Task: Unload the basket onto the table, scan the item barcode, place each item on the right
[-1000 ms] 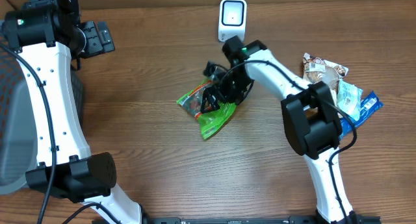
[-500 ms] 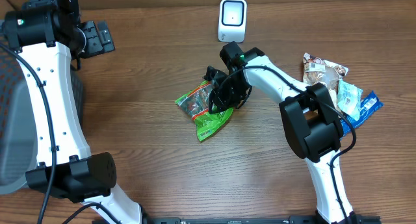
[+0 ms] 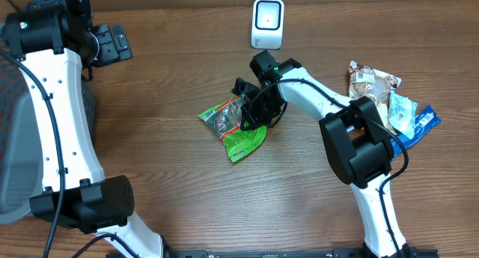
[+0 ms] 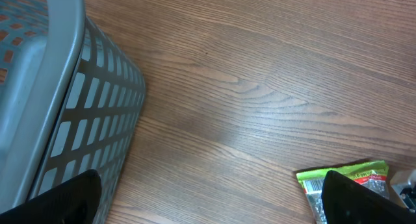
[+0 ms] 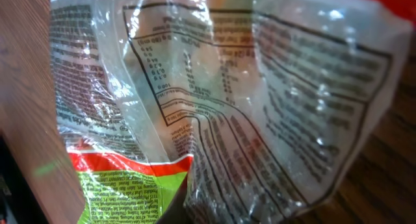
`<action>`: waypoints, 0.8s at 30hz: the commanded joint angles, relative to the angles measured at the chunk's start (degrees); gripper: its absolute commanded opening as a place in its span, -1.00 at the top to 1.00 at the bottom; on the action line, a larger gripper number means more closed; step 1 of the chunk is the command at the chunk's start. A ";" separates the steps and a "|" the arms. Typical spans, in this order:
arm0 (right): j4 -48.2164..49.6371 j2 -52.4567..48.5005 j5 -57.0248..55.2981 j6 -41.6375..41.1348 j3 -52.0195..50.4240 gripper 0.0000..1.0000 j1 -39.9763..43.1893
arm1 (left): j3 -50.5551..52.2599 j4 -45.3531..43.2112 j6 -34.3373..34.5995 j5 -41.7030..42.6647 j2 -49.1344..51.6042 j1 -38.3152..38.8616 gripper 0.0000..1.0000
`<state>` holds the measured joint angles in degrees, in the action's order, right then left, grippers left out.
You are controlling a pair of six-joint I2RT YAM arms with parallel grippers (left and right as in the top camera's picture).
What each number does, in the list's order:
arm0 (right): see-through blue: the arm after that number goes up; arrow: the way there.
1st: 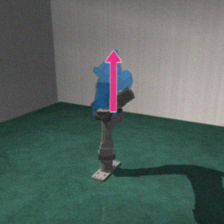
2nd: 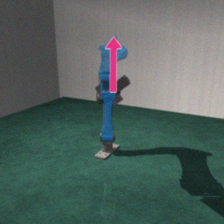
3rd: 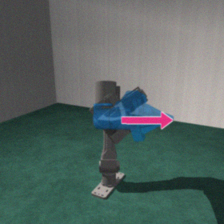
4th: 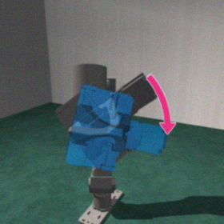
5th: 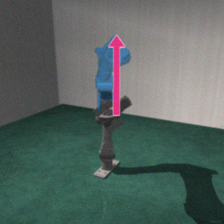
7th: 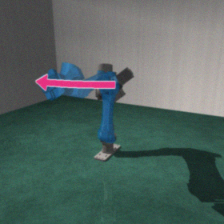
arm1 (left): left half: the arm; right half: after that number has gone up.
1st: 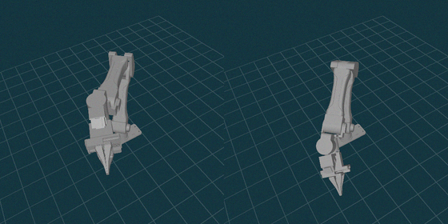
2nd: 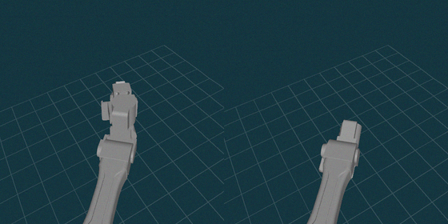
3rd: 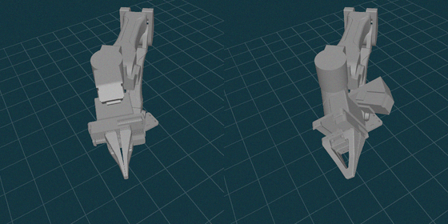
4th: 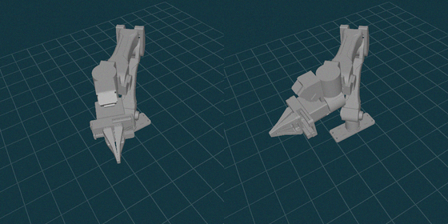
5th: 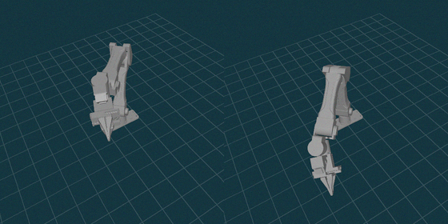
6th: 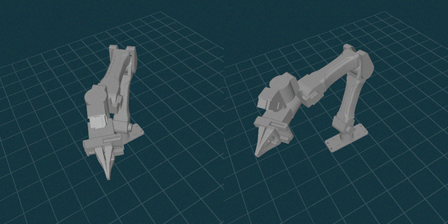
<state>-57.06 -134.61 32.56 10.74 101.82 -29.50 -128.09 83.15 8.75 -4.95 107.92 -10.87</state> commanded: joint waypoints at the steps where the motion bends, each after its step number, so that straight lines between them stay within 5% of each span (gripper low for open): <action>1: -2.34 -1.57 0.55 0.02 -0.15 0.92 2.67 | -0.31 -0.02 -1.07 0.09 0.57 0.44 -0.99; 10: -9.60 5.07 26.91 11.28 4.02 0.92 12.09 | -0.31 -0.02 -1.07 0.09 0.57 0.44 -1.00; 24: -14.86 14.47 30.27 16.72 4.02 0.92 16.44 | -0.31 -0.02 -1.07 0.09 0.57 0.44 -1.00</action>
<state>-71.72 -122.74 60.51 25.56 103.94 -13.17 -128.09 83.15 8.75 -4.95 107.92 -10.87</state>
